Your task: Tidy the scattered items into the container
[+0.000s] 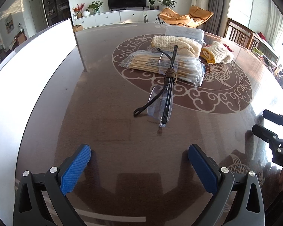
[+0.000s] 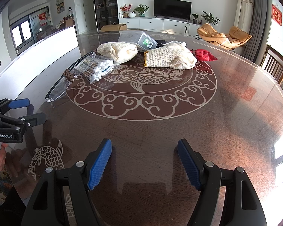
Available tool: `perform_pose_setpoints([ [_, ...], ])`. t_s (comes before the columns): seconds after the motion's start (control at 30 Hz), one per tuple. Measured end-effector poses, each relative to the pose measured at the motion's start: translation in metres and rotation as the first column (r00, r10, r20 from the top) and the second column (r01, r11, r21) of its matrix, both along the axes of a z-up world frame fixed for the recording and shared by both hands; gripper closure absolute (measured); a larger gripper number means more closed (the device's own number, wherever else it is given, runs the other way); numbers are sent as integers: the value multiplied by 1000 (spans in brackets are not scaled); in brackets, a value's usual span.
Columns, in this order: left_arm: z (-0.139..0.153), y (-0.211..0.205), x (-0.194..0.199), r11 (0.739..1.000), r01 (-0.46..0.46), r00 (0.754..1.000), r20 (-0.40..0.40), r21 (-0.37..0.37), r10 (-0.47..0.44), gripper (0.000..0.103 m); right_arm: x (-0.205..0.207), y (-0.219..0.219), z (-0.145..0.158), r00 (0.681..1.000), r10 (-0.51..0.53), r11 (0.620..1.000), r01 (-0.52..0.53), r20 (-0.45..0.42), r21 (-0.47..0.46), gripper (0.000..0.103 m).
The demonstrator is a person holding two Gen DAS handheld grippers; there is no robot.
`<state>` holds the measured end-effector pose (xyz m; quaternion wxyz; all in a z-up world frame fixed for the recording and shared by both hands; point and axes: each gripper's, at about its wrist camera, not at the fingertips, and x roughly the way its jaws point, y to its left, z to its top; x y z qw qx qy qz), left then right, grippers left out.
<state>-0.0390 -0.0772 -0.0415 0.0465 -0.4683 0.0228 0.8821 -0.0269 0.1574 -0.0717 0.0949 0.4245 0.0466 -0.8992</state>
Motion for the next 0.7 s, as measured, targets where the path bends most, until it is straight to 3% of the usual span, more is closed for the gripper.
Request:
perform_pose_setpoints([
  [0.2,13,-37,30,997,-54,998,-35,55,56,0,-23,-8,1,998,39,999,-39,40,8,27],
  [0.37,30,-48,45,992,-77,992,-89,101,86,0,-82,-13,5,996,-59,998,61,74,-29,27],
  [0.47,32,-46,48,994,-71,992,-96,79,79,0,-109,-23,16,990,-93,989,104,102,-107,27],
  [0.57,31,-45,51,997,-61,993,-101,54,66,0,-106,-50,35,997,-4,979,20,79,-203,27],
  [0.7,39,-30,40,996,32,993,-114,84,-23,0,-85,-70,40,999,16,987,-8,51,-162,27],
])
